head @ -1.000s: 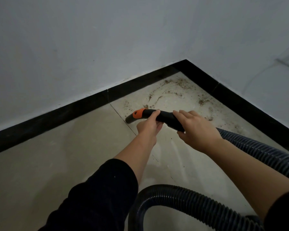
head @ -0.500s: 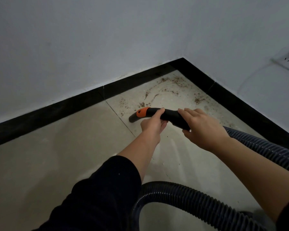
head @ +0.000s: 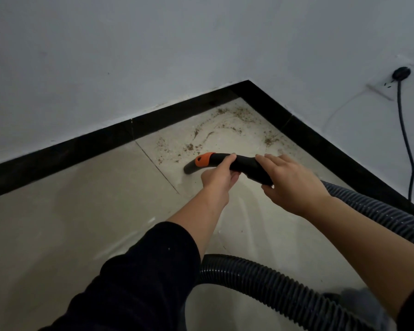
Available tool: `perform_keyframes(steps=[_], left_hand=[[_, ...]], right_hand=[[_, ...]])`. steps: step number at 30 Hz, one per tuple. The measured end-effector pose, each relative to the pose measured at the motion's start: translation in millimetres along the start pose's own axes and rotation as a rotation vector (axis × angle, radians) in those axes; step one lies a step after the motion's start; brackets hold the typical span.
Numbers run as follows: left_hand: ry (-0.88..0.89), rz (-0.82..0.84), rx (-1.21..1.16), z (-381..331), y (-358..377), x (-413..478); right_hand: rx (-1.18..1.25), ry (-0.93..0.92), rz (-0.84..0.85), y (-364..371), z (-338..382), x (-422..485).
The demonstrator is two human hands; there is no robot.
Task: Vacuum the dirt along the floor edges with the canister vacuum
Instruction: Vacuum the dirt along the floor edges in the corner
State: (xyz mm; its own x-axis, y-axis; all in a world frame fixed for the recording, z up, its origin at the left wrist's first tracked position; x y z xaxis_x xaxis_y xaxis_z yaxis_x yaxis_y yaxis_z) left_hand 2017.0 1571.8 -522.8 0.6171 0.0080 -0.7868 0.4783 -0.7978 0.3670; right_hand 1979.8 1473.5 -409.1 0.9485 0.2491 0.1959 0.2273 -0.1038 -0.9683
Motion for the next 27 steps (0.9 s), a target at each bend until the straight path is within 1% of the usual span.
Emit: perform_keyframes(steps=[10,20,27], left_hand=[[-0.024,0.059,0.030,17.7,17.1,-13.9],[-0.031,0.068,0.049,26.0,16.9,-21.3],[-0.019,0.050,0.047,24.2,11.8,-20.2]], right_hand=[[-0.017,0.023,-0.004,-11.8,-18.8,-17.7],[-0.030,0.041,0.002,-10.7,-24.6,-28.4],[-0.002,0.021,-0.007,-8.3,-21.4,-26.7]])
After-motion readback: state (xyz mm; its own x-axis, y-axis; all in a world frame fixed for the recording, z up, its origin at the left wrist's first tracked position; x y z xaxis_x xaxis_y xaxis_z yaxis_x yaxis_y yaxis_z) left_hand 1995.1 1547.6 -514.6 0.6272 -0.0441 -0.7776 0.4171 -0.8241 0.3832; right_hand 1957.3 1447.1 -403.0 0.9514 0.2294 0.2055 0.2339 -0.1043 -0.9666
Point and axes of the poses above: each hand's wrist, its own x-axis towards the middle knuckle, its own y-axis out of the palm, z = x × y, the point moved 7 cm from there along x, towards the middle knuckle, and after that the axes turned 13 degrees about -z, right-handed, at the moved point
